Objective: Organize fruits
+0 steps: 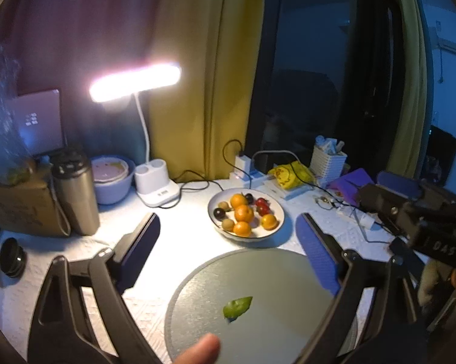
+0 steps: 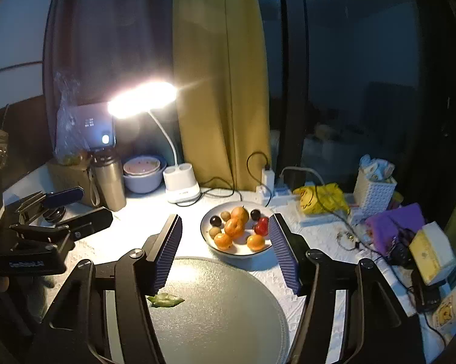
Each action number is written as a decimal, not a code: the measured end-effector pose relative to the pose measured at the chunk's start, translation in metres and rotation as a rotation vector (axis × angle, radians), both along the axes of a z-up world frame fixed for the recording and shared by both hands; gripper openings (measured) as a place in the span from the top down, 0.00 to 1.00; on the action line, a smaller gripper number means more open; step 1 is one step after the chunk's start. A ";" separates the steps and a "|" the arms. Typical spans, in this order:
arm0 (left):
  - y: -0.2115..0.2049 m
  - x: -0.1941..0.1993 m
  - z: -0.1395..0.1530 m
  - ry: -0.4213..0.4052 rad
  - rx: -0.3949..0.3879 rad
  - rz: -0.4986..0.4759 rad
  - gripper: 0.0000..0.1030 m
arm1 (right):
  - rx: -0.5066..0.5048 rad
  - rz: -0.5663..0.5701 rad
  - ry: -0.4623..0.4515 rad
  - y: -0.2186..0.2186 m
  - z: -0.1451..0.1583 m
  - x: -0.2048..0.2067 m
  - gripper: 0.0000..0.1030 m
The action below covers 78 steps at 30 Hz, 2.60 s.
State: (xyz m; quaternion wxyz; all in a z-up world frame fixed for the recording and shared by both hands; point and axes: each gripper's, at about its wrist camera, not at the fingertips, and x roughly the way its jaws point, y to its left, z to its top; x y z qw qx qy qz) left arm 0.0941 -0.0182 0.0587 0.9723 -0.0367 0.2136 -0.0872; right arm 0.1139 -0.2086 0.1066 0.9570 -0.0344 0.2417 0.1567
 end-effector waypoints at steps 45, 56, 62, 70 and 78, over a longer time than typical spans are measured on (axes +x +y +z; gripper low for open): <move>-0.016 -0.026 0.006 -0.098 0.005 0.029 0.11 | -0.010 -0.074 -0.050 -0.031 -0.002 -0.029 0.35; -0.015 -0.022 0.007 -0.101 0.000 0.030 0.11 | -0.013 -0.072 -0.045 -0.030 -0.003 -0.027 0.35; -0.015 -0.021 0.007 -0.101 0.000 0.028 0.11 | -0.015 -0.068 -0.041 -0.030 -0.005 -0.022 0.35; -0.014 -0.020 0.008 -0.101 -0.002 0.026 0.11 | -0.016 -0.068 -0.041 -0.030 -0.004 -0.022 0.35; -0.014 -0.016 0.007 -0.098 -0.001 0.023 0.11 | -0.016 -0.068 -0.040 -0.030 -0.005 -0.021 0.35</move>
